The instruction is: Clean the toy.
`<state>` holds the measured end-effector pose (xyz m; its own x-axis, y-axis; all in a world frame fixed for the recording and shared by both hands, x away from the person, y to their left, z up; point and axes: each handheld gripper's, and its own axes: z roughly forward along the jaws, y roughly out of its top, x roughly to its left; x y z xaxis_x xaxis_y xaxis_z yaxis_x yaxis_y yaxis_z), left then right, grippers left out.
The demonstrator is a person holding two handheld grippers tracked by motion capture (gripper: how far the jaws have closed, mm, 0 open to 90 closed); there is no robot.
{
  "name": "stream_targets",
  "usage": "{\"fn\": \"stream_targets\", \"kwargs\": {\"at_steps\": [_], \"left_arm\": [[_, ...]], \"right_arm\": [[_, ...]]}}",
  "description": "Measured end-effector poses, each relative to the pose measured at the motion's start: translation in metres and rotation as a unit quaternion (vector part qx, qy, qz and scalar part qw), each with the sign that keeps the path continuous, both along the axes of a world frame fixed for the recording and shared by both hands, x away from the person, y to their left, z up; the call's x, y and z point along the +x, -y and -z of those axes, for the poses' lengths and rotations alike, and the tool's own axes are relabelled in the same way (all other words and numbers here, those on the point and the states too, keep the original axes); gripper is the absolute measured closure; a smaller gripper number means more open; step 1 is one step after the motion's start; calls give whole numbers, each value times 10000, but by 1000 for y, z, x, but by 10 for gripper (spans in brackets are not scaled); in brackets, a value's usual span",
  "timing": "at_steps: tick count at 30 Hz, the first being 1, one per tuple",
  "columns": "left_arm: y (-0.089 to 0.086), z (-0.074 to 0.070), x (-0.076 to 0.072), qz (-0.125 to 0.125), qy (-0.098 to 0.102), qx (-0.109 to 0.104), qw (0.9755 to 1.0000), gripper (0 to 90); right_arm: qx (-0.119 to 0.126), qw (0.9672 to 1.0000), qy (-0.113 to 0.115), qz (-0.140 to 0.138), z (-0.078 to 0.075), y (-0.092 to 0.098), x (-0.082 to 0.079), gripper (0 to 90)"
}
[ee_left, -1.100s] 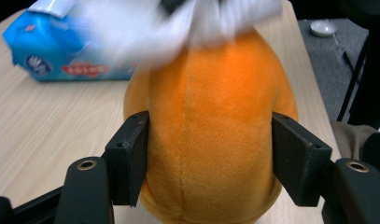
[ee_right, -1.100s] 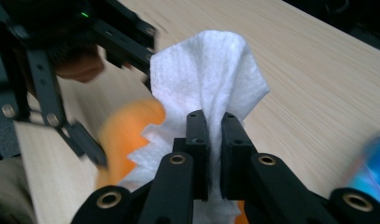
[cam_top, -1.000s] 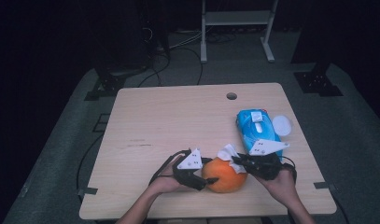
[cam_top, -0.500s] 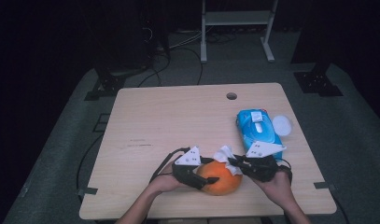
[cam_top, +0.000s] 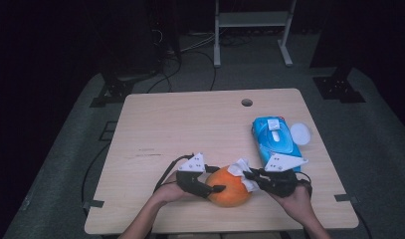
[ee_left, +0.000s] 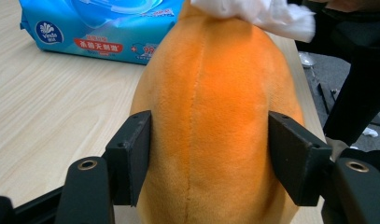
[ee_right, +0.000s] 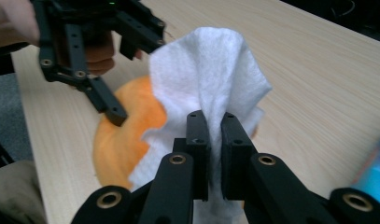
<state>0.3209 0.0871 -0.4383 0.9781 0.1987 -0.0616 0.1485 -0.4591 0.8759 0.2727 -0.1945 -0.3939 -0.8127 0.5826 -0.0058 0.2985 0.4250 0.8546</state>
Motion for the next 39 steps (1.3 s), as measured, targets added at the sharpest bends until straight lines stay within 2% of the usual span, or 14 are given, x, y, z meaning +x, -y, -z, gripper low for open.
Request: {"fn": "stream_targets", "kwargs": {"at_steps": [3, 5, 7, 9, 11, 14, 17, 21, 26, 28, 32, 34, 35, 39], "left_arm": [[-1, 1, 2, -55, -39, -13, 10000, 353], [-2, 1, 3, -112, -76, -45, 9999, 349], [-1, 1, 2, -137, -90, -37, 9999, 342], [2, 0, 1, -124, -67, -42, 9999, 342], [5, -1, -3, -50, 93, 26, 9999, 344], [8, -4, -8, 1, 261, 91, 9996, 355], [12, -4, -12, 118, 396, 101, 9991, 365], [19, -6, -18, 205, 514, 160, 9983, 363], [29, -10, -27, 328, 800, 360, 9956, 341], [30, -10, -29, 381, 819, 346, 9953, 337], [39, -11, -36, 617, 1034, 378, 9920, 326], [42, -13, -38, 568, 1118, 507, 9908, 336], [41, -13, -37, 517, 1094, 535, 9912, 349], [35, -12, -31, 293, 842, 475, 9949, 376]], "right_arm": [[-3, 9998, -101, 172, 5, 9, 7, 830], [-26, 9993, -303, 235, 12, 16, 12, 831], [61, 9993, -357, 138, 12, 16, 10, 831], [175, 9993, -332, -93, 8, 11, 6, 831], [197, 9993, -247, -202, 6, 5, 4, 830], [243, 9995, -193, -103, 5, 5, 8, 830], [388, 9988, -247, 152, 6, 12, 16, 831], [556, 9967, -471, 360, 8, 22, 27, 831], [347, 9984, -401, 212, 5, 11, 22, 835], [425, 9980, -416, 191, 3, 12, 22, 835], [610, 9971, -456, -1, -2, 9, 21, 835], [425, 9981, -433, -102, -2, 2, 18, 835], [244, 9989, -393, -106, -1, -2, 17, 835], [106, 9988, -471, 53, 2, 5, 22, 835]]}}
